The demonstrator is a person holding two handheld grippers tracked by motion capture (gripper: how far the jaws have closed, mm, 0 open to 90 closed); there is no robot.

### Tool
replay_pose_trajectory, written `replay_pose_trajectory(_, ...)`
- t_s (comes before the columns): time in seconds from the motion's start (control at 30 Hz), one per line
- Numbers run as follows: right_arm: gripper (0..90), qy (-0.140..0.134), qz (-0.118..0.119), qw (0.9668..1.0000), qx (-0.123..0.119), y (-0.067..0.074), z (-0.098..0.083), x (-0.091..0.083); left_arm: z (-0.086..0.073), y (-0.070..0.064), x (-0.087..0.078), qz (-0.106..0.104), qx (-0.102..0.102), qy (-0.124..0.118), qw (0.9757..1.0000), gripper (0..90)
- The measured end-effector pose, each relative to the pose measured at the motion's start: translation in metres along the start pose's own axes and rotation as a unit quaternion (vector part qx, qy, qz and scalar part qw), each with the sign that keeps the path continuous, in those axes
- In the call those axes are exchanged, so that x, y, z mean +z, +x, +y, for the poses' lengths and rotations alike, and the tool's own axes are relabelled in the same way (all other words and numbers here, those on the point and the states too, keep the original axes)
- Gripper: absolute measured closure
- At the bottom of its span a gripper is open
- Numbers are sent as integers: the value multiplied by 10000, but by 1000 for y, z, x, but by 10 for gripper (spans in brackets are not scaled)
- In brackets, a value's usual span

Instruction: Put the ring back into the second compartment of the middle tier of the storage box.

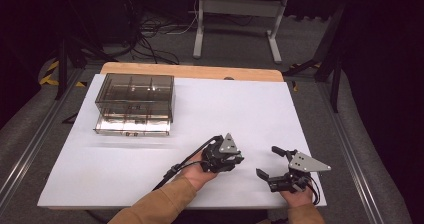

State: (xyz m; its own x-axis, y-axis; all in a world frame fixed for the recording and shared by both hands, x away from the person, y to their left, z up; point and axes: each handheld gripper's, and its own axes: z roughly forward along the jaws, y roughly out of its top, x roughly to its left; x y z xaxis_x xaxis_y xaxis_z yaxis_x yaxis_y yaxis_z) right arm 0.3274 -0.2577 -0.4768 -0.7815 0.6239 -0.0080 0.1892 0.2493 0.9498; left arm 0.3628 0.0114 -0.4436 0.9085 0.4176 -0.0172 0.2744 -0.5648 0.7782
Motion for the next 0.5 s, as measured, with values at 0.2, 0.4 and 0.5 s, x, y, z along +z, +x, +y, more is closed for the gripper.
replay_pose_trajectory(0.2,42,26,-8,10000,-20,0,0,0,-1,5,-11,-16,-119,-108,9999,739)
replay_pose_trajectory(0.4,42,28,-11,10000,-13,0,0,0,-1,7,-16,10,-138,-142,9998,739)
replay_pose_trajectory(0.5,42,35,-5,10000,-27,0,0,0,-1,9,-20,18,-152,-178,9997,739)
